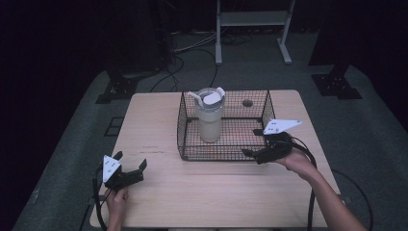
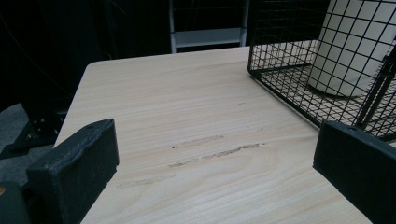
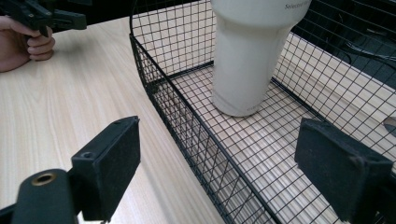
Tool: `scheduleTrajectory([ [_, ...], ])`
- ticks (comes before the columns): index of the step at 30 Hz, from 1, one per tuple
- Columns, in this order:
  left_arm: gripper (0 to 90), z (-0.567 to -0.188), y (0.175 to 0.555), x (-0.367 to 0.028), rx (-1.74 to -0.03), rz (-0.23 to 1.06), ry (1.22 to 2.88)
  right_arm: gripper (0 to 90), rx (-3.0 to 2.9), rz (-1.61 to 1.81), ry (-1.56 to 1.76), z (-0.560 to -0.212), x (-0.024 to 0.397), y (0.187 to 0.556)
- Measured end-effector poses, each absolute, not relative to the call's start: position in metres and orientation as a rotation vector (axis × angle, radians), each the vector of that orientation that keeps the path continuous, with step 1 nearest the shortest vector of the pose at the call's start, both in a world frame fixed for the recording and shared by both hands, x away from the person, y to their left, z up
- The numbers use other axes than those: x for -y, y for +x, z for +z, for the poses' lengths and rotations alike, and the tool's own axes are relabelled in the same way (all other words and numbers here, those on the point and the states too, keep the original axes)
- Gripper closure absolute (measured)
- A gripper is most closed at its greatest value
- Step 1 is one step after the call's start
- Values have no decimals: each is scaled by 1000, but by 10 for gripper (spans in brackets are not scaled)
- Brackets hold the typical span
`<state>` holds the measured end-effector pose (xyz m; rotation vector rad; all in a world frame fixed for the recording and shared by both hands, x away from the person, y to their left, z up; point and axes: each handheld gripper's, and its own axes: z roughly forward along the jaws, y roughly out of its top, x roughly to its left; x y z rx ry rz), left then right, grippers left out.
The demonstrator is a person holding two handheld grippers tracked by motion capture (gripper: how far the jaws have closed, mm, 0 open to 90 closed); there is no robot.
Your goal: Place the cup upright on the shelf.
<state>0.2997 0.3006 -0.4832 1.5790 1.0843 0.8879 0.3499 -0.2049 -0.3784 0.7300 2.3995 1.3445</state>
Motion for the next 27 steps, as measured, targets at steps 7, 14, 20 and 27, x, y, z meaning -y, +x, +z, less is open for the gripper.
scheduleTrajectory([
  [7,0,-483,300,-300,-1083,890,1582,138,-2394,1367,733,-387,212,337],
  [14,0,-483,300,-300,-1083,889,1583,138,-2382,1383,726,-390,217,327],
  [20,0,-483,300,-300,-1085,888,1581,138,-2378,1388,750,-396,225,319],
  [27,0,-483,299,-300,-1084,889,1584,138,-2377,1382,774,-406,234,312],
])
